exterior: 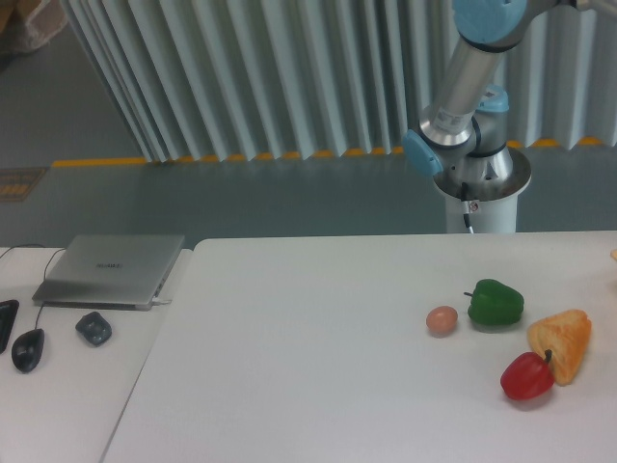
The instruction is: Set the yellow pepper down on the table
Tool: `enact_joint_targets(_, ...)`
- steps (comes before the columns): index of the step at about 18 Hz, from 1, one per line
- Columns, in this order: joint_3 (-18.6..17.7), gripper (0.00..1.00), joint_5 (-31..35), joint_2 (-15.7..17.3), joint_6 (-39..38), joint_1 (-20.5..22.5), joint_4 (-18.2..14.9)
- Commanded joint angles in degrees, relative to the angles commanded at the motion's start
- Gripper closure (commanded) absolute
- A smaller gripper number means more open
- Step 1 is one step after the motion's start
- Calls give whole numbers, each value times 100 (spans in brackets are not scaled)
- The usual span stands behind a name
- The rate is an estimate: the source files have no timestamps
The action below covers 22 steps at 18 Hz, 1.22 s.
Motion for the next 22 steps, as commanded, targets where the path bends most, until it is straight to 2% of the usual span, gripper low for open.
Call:
enact_joint_targets(7, -53, 43, -448, 237, -422, -484, -458)
enact_joint_targets(10, -97, 44, -422, 246, -518, -809, -467)
enact_joint_targets(16, -518, 44, -27, 440, -686, -1432, -458)
enact_joint_targets(22, -580, 44, 123, 378, -1099, -2057, -405)
